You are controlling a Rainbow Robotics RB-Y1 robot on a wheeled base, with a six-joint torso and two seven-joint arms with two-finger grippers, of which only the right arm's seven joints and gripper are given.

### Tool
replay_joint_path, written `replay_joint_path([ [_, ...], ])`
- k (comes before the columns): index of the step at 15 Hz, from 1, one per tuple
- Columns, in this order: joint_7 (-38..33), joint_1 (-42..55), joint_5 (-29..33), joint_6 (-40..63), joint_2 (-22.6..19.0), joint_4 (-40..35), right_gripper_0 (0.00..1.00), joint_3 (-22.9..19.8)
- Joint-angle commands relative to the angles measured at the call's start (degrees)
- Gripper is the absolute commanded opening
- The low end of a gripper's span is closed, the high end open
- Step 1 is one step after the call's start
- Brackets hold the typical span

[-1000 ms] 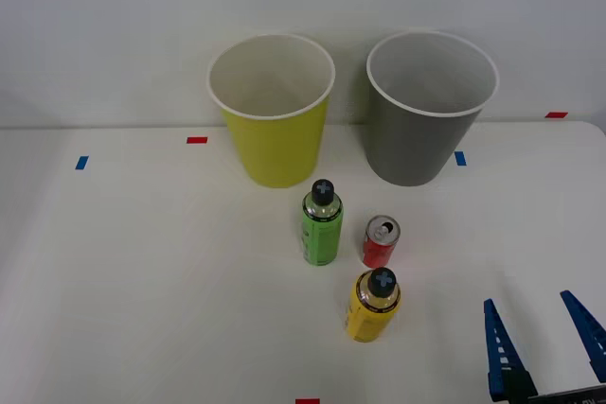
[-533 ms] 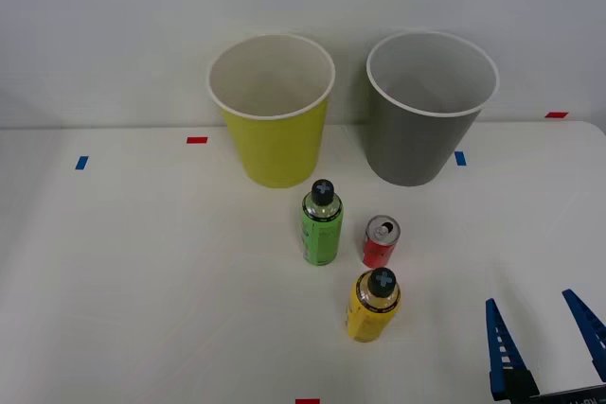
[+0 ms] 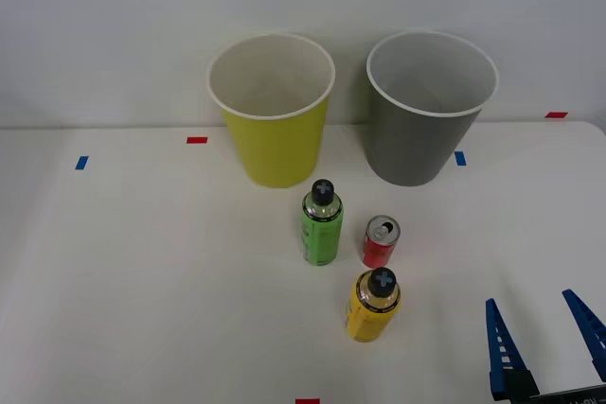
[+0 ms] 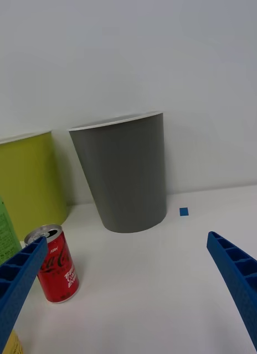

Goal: Put cans in the gray bin, plastic bottles in the light green bin

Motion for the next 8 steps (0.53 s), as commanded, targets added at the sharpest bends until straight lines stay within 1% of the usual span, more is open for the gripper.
replay_joint_path([
  [1, 0.0, -0.01, 0.01, 0.01, -0.01, 0.0, 1.0, 0.0],
  [8, 0.0, -0.01, 0.01, 0.01, -0.01, 0.0, 1.0, 0.0],
])
